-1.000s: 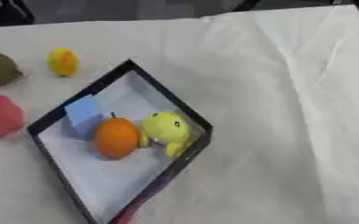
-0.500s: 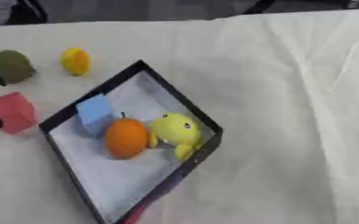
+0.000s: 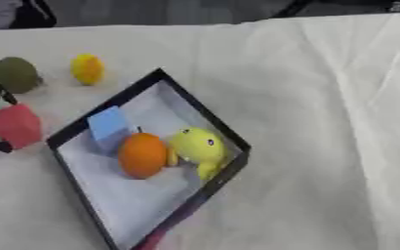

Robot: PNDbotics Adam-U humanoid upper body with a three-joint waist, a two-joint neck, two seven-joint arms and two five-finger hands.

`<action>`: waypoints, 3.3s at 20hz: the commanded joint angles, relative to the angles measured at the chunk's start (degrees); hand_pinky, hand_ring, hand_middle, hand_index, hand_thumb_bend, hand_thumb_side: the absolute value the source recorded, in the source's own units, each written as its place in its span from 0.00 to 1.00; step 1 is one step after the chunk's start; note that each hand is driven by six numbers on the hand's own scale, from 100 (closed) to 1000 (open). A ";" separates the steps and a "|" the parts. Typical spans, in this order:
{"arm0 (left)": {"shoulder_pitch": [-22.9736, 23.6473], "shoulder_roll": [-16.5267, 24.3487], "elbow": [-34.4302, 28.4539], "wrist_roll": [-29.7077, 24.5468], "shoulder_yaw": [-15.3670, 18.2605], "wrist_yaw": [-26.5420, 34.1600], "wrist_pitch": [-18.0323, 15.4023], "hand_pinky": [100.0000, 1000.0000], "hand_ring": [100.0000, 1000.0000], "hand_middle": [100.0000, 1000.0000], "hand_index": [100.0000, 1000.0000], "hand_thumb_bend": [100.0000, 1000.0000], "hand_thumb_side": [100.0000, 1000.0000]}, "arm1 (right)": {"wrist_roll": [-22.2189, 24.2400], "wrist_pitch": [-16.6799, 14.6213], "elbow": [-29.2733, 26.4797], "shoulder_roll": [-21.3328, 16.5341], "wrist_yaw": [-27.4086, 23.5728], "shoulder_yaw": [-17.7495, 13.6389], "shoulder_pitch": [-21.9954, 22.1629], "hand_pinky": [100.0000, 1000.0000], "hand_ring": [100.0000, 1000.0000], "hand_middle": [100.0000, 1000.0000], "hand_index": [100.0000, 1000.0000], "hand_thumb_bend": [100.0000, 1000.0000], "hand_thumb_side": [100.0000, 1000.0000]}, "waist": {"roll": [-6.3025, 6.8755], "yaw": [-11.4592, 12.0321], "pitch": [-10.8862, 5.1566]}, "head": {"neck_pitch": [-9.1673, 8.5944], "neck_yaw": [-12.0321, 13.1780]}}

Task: Pick up objects on the table and place them in the box.

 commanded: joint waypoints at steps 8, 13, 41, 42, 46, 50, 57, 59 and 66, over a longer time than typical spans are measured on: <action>-1.33 -0.75 1.39 2.24 0.35 3.88 -0.73 0.75 0.73 0.66 0.76 0.41 0.24 | 0.26 -0.09 0.07 -0.50 -0.56 -0.63 -0.51 0.91 0.72 0.70 0.81 0.00 0.68 | -0.74 -0.08 -0.99 | -0.44 0.33; -1.24 0.57 -2.80 2.99 0.53 4.25 1.35 0.64 0.55 0.48 0.59 0.06 0.00 | 0.18 -0.10 0.22 -0.49 -0.63 -0.73 -0.41 0.91 0.72 0.70 0.81 0.00 0.68 | -0.68 -0.16 -1.07 | -0.23 -0.09; -10.62 3.71 -50.30 -3.26 -9.11 23.35 12.74 0.64 0.55 0.47 0.60 0.03 0.00 | 1.17 -0.08 0.14 -0.27 -0.54 0.17 -1.53 0.91 0.72 0.70 0.81 0.00 0.66 | -0.39 0.48 -2.74 | 0.70 -4.94; -10.50 3.66 -50.35 -3.37 -9.75 23.26 12.97 0.64 0.55 0.48 0.60 0.04 0.00 | 1.20 -0.09 0.14 -0.24 -0.55 0.18 -1.53 0.91 0.72 0.70 0.81 0.00 0.66 | -0.40 0.49 -2.73 | 0.67 -4.84; -10.15 3.23 -50.40 -5.42 -12.23 21.91 13.78 0.65 0.56 0.49 0.61 0.07 0.00 | 1.32 -0.13 0.06 -0.10 -0.56 0.26 -1.59 0.91 0.72 0.70 0.81 0.00 0.66 | -0.43 0.43 -2.68 | 0.61 -4.44; -10.54 1.80 -49.92 -7.63 -14.14 19.86 14.12 0.65 0.58 0.50 0.62 0.11 0.00 | 1.39 -0.15 0.00 0.00 -0.55 0.26 -1.51 0.91 0.72 0.70 0.81 0.00 0.66 | -0.47 0.34 -2.65 | 0.65 -4.23; -11.10 -4.80 -44.03 -8.26 -17.83 14.34 11.39 0.67 0.60 0.53 0.64 0.20 0.09 | 1.48 -0.15 -0.02 0.33 -0.62 0.26 -1.39 0.91 0.72 0.70 0.81 0.00 0.66 | -0.34 0.25 -2.61 | 0.70 -4.00; -10.56 -6.58 -42.31 -8.61 -18.60 12.89 10.33 0.68 0.61 0.54 0.65 0.21 0.14 | 1.50 -0.15 -0.02 0.47 -0.66 0.27 -1.45 0.91 0.72 0.70 0.81 0.00 0.66 | -0.37 0.10 -2.59 | 0.81 -4.04; -9.74 -8.28 -40.45 -8.70 -18.43 9.20 8.38 0.88 0.87 0.83 0.86 0.52 0.56 | 1.53 -0.27 -0.20 0.69 -0.81 0.23 -1.66 0.91 0.72 0.71 0.81 0.00 0.66 | -0.52 0.01 -2.77 | 1.08 -5.01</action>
